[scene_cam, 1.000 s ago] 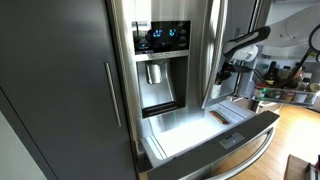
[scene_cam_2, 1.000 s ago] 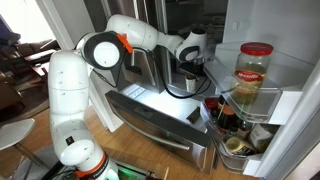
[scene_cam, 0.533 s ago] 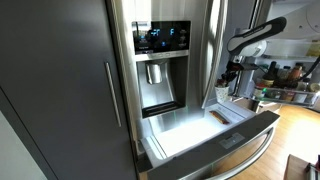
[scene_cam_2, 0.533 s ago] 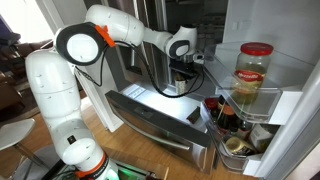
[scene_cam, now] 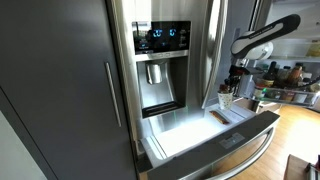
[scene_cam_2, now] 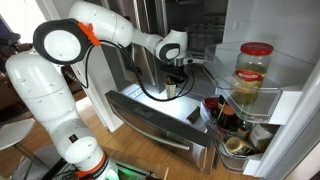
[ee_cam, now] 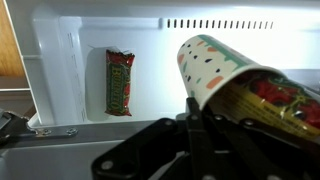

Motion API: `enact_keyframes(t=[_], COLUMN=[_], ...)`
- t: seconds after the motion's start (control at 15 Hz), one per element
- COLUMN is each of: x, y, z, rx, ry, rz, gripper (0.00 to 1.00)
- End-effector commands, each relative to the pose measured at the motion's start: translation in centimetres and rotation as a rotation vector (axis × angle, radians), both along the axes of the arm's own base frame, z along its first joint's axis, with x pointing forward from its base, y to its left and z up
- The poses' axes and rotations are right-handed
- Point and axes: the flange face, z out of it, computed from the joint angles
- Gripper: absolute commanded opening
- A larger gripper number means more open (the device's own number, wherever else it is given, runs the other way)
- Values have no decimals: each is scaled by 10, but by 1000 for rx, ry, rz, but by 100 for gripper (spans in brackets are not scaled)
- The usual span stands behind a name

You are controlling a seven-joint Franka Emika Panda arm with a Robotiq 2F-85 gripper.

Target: Take the candy bar out of the cup

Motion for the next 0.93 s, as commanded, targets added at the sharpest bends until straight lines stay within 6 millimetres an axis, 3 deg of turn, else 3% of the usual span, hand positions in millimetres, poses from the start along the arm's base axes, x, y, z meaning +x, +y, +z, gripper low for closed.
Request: enact_keyframes(t=[0.0, 0.13, 0.67, 0.87], x=[0, -1, 8, 0], y=[0, -1, 63, 74], z=[1, 1, 32, 50], rx=[0, 0, -316, -466], ry=[1, 0, 244, 297], rz=[-1, -2, 196, 222], gripper=[4, 1, 1, 1])
